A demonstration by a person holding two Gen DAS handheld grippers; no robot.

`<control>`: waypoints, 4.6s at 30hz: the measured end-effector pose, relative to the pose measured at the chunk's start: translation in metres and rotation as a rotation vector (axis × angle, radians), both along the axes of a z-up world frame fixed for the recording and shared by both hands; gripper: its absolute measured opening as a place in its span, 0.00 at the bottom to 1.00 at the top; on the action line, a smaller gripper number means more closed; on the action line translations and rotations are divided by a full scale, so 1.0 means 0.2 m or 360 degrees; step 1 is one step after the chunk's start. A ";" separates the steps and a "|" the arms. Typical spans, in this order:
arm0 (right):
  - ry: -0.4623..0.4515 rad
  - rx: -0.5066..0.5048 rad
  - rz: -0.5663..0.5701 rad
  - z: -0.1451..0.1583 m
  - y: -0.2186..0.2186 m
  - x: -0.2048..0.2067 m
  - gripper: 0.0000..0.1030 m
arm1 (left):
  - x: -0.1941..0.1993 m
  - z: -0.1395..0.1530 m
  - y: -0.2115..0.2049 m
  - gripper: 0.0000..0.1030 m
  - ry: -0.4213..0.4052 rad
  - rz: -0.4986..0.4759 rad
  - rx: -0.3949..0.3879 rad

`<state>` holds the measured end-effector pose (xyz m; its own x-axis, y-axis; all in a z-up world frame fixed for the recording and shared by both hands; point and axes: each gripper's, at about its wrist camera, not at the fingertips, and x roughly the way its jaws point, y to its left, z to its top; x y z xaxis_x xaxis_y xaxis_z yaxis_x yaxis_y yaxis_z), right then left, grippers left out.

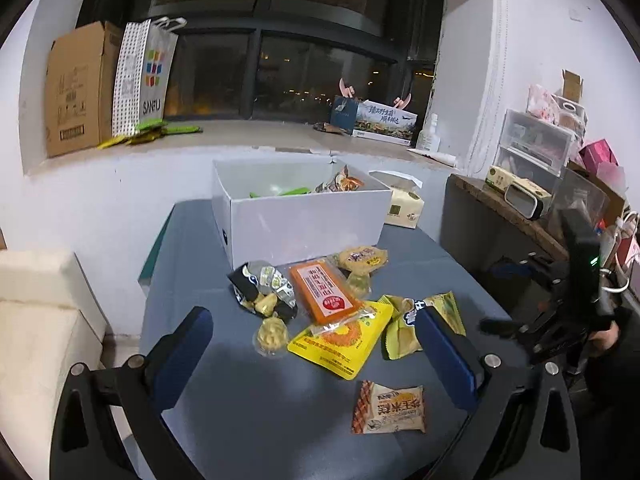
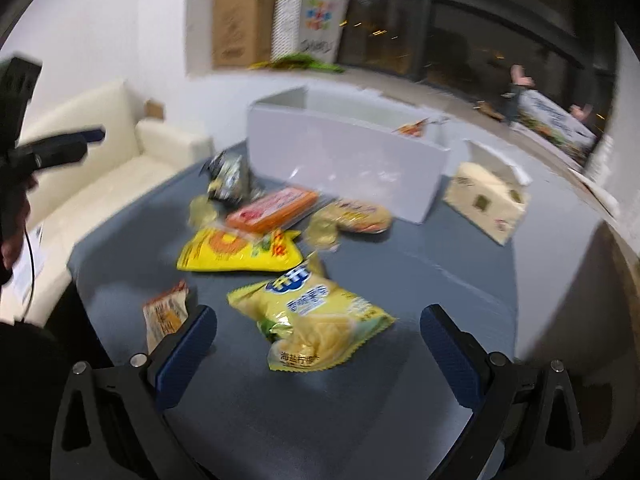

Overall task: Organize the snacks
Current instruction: 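Grasp the yellow potato-stick bag with the right tool, then lift the potato-stick bag with the right tool while the left grasps a cookie packet, then drop the potato-stick bag and cookie packet into the white box, opening both tools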

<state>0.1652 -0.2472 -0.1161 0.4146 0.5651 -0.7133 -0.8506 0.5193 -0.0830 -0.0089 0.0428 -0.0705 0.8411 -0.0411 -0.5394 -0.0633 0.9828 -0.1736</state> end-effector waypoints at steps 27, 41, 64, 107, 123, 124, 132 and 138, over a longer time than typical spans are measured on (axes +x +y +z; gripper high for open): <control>0.0255 -0.0243 0.0369 -0.26 0.20 0.17 0.55 | 0.06 -0.21 -0.32 1.00 0.0269 -0.0408 0.0196; 0.0396 0.0488 -0.0058 0.12 -0.33 -0.03 0.55 | 0.22 -0.47 -0.47 1.00 0.0550 -0.0539 0.0205; 0.0389 0.0539 -0.0084 0.15 -0.33 -0.06 0.55 | 0.25 -0.46 -0.33 0.16 0.0555 -0.0439 0.0052; 0.0376 0.0504 0.0000 0.17 -0.11 -0.01 0.55 | 0.24 -0.13 -0.25 0.58 0.0172 -0.0385 0.0134; 0.0433 0.0637 -0.0238 0.51 0.60 0.86 0.55 | 1.15 0.31 0.39 0.58 -0.0080 -0.0137 -0.0040; 0.0459 0.0622 -0.0261 0.50 0.65 0.94 0.55 | 1.23 0.28 0.43 0.58 -0.0060 -0.0134 -0.0093; 0.0482 0.0513 -0.0427 0.41 0.77 1.24 1.00 | 1.51 0.11 0.57 1.00 0.0106 0.0038 -0.0201; 0.0453 0.0544 -0.0476 0.41 0.72 1.26 1.00 | 1.48 0.08 0.55 1.00 0.0126 0.0062 -0.0168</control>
